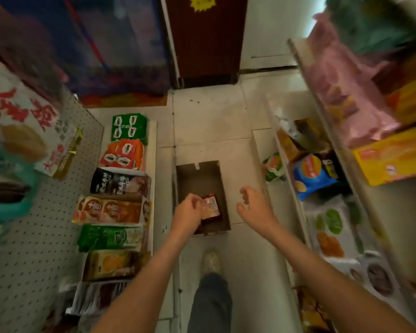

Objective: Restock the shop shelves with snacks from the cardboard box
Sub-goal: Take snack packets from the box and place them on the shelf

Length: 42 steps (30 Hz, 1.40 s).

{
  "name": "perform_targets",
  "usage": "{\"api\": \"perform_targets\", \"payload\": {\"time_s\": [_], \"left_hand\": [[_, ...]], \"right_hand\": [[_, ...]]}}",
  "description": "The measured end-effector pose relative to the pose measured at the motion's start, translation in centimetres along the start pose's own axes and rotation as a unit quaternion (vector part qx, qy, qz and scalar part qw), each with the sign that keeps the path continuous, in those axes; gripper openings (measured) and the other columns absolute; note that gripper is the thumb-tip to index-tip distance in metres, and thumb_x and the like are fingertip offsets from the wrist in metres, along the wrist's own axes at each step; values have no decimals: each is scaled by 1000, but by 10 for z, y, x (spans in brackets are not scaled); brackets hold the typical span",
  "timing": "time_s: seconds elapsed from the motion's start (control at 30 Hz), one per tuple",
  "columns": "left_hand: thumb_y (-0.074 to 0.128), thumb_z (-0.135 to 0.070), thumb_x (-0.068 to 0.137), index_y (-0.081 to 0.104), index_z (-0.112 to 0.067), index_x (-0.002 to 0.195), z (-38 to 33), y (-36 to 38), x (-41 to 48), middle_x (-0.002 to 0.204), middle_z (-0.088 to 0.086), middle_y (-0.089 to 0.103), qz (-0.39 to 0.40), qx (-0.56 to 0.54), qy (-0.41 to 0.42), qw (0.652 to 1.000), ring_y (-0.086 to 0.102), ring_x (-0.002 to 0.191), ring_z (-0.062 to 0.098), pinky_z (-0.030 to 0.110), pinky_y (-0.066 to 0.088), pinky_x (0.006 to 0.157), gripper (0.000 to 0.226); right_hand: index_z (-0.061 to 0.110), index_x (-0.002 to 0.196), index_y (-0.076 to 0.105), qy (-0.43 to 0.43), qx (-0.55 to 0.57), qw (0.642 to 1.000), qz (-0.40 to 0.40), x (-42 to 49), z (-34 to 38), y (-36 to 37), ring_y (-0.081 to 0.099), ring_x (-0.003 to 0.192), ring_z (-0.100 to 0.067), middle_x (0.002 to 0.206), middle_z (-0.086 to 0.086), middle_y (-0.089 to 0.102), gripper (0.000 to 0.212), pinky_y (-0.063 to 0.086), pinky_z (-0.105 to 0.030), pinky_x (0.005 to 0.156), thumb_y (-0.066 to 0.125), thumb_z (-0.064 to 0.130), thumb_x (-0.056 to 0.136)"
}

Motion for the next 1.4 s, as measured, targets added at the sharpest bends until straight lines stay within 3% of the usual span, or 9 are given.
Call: {"api": "perform_targets", "payload": {"time_s": [0.17,0.3,0.47,0.6,0.73,0.83,1.0,1.13,1.4], "left_hand": [[41,-25,101,54,-20,103,73,44,159,96,-3,58,13,14,-123,992,52,76,5,17,39,57,15],[38,-24,101,53,-17,105,123,86,206,98,1,58,13,30,-171,985,50,74,8,23,42,62,18],[41,-19,99,51,-12,116,207,167,271,106,7,57,30,-1,-246,969,55,94,23,32,42,72,20],[42,-21,99,48,-16,126,266,214,306,116,6,58,-2,-70,-306,949,57,104,25,36,49,86,28],[53,-19,91,46,-19,130,320,245,325,124,6,54,-57,-88,-335,936,56,108,25,40,49,91,40],[52,-12,90,44,-20,134,347,251,327,132,3,50,-93,-103,-356,924,53,115,25,41,48,94,45],[48,-12,94,43,-20,136,363,252,320,139,3,47,-98,-120,-359,920,51,120,24,29,42,87,43],[47,-3,90,44,-20,134,354,246,315,138,3,48,-95,-135,-348,923,52,118,22,31,44,87,47],[43,-9,95,44,-21,135,256,203,290,137,3,47,-114,-151,-282,940,49,111,13,22,43,76,42]], "right_hand": [[9,130,43,113,25,990,81,155,-64,108,51,116,-23,127,-9,51,41,43,-31,92,55,17,92],[12,130,42,187,102,970,120,191,-114,167,55,105,-19,120,-3,55,39,50,-30,83,53,15,93],[15,124,45,229,113,951,173,258,-190,268,54,93,-14,113,-2,57,32,44,-20,68,52,14,93],[22,129,44,203,93,947,230,302,-228,345,55,104,-17,119,1,57,39,40,-24,79,54,15,92],[30,102,49,193,174,911,320,319,-248,425,55,111,-15,101,12,56,35,44,-29,94,69,10,82],[30,106,46,193,198,913,300,319,-251,463,54,98,-6,102,10,57,37,44,-25,87,72,21,81],[16,120,31,228,168,939,198,314,-253,487,58,96,-16,109,1,55,42,46,-23,68,60,19,89],[15,126,39,221,154,948,173,315,-249,480,57,93,-12,116,-2,59,40,45,-19,64,58,18,91],[24,137,37,169,169,963,123,302,-200,358,55,95,-5,113,9,56,50,48,-14,70,57,16,92]]}}
Point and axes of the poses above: each hand's wrist, its own x-axis towards the middle knuckle, its own y-axis out of the palm, z = x × y, the point moved 3 cm from there along x, towards the middle knuckle
